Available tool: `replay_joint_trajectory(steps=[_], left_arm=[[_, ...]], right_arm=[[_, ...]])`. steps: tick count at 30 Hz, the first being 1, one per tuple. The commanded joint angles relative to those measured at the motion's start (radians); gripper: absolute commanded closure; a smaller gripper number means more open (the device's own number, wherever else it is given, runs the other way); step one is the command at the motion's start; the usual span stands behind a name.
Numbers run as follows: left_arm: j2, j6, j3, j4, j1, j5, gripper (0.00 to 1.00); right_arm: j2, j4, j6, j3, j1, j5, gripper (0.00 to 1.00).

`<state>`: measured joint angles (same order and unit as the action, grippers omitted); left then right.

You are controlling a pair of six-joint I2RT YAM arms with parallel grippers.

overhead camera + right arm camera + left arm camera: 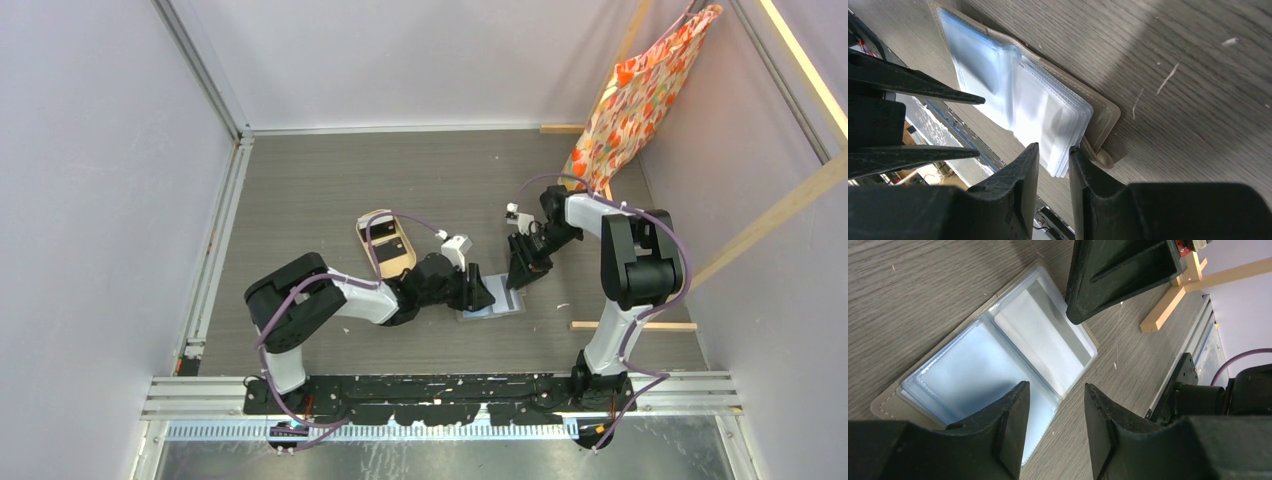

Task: Put the credit cards into the card holder
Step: Turn over the card slot in the card holder.

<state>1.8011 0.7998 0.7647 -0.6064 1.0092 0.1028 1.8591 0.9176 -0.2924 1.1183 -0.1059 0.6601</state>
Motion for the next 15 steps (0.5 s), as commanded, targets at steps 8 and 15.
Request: replay_joint_trajectory(steps=[8,15], left_arm=[[0.035,0.019,0.053,0.048,0.013,-0.052,0.53],[0.051,0.047,0.024,0.002,0.011,-0.065,0.51]], right_arm=[[-0.005,0.022,-0.004,0.032,-0.017,0.04,0.69],[0.001,0.025,0.001,0.036,-0.025,0.057,0.71]])
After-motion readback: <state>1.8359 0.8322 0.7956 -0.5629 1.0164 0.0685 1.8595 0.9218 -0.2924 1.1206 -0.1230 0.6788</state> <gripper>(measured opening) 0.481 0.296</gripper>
